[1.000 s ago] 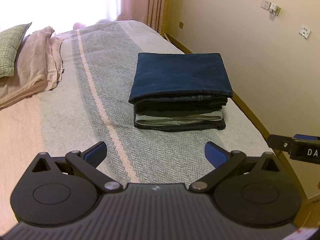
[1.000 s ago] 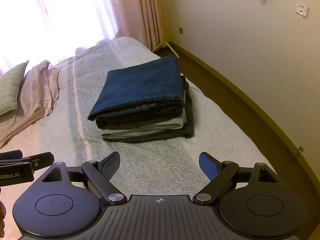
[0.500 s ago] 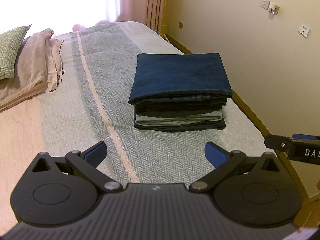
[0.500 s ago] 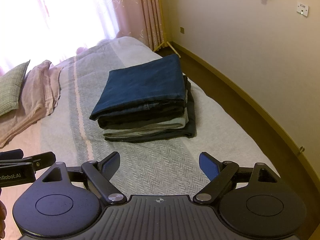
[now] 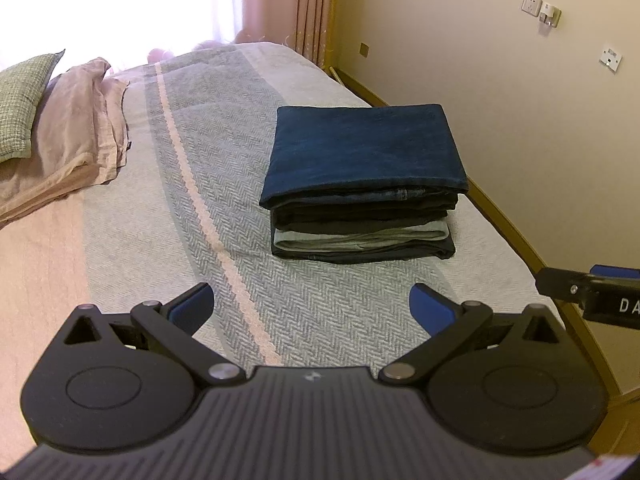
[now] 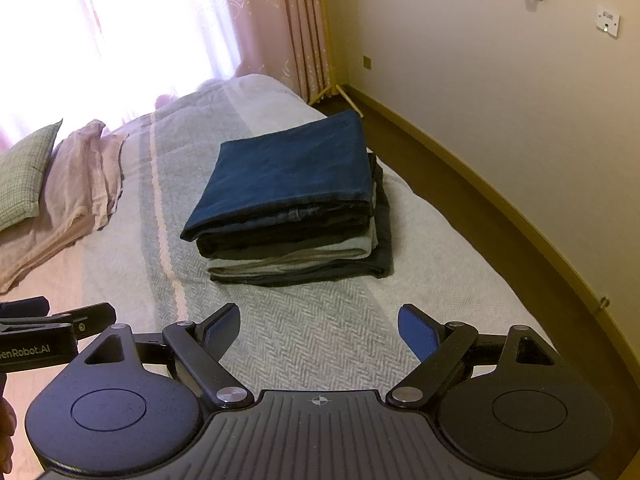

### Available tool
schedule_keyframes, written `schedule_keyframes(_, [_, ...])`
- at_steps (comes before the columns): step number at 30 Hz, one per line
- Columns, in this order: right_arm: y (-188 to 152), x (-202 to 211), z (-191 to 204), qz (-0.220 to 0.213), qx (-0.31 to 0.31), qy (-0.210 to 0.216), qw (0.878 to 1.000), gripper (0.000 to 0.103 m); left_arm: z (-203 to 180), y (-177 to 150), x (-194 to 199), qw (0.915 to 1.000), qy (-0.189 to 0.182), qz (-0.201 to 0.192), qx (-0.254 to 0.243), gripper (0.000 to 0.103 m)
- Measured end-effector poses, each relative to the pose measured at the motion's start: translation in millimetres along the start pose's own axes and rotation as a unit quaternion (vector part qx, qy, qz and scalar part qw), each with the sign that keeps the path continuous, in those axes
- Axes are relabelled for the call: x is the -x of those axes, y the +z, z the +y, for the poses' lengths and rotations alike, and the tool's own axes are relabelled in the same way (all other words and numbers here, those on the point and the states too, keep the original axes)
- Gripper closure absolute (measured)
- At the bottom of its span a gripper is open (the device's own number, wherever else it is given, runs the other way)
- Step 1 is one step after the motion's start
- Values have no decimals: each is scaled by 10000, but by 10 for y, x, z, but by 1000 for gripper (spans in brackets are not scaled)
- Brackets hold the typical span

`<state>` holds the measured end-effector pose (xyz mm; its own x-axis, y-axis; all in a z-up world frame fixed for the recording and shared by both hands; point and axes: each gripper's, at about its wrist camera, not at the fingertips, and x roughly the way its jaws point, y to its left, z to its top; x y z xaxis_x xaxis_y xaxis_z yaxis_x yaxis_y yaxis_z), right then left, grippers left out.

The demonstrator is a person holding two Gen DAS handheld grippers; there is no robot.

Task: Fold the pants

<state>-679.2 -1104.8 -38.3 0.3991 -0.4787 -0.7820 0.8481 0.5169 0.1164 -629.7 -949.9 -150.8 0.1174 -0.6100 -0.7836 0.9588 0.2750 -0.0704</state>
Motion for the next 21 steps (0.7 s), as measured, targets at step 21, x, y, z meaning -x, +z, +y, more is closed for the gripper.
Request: schedule_keyframes(21, [16,-13,-40,1,-1,30,10000,20,-88,9,-12,9999,-68,-75,33,1])
